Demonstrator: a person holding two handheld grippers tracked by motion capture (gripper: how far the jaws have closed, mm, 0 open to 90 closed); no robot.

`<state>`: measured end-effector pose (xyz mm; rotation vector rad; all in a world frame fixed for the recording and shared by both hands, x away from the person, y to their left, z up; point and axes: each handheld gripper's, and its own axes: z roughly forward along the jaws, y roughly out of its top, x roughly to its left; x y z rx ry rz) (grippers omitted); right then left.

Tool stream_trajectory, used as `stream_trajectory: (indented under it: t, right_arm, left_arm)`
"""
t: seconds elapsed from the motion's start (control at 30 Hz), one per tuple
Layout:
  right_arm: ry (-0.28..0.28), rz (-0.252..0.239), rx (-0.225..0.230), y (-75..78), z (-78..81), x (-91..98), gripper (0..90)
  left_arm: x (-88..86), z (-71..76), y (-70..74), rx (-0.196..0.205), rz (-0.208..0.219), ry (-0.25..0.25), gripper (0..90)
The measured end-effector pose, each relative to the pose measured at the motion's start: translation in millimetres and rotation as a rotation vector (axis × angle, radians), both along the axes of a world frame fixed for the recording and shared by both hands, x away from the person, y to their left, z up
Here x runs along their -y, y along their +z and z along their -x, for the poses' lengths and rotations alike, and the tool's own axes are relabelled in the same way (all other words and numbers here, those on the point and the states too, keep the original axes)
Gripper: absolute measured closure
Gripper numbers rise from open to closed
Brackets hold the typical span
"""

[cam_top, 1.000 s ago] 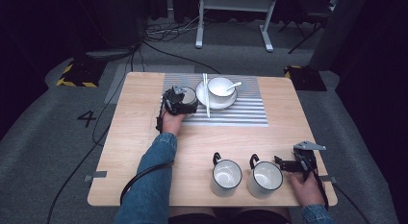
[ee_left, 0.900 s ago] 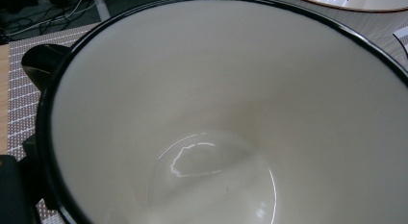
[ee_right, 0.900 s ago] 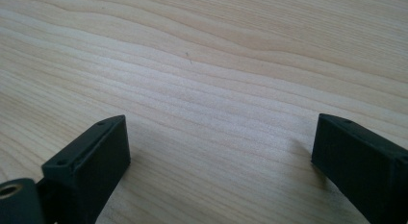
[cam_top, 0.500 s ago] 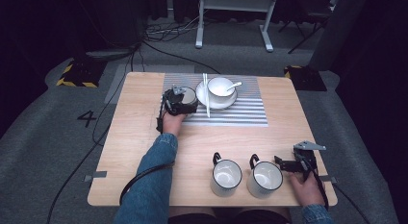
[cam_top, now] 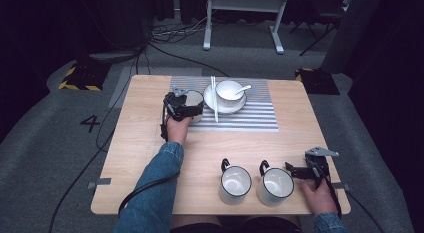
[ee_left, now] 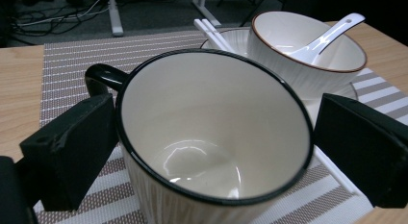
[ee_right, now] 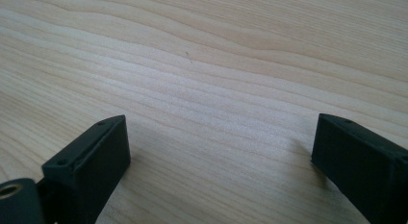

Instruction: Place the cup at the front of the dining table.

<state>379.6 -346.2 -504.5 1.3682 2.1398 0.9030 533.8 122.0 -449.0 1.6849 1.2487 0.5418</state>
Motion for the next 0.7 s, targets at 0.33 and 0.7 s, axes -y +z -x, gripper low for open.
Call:
stream_trajectory:
  t: [0.33, 0.7]
  right_arm:
    - [0.000, 0.000, 0.000, 0.0, 0.0, 0.0, 6.3]
    - [-0.001, -0.003, -0.002, 0.1, 0.1, -0.3, 6.3]
  left_arm:
    - [-2.5, 34.0, 30.8, 0.038, -0.009, -0.083, 3.0]
    - [4.6, 83.7, 57.5, 0.060, -0.060, -0.158, 3.7]
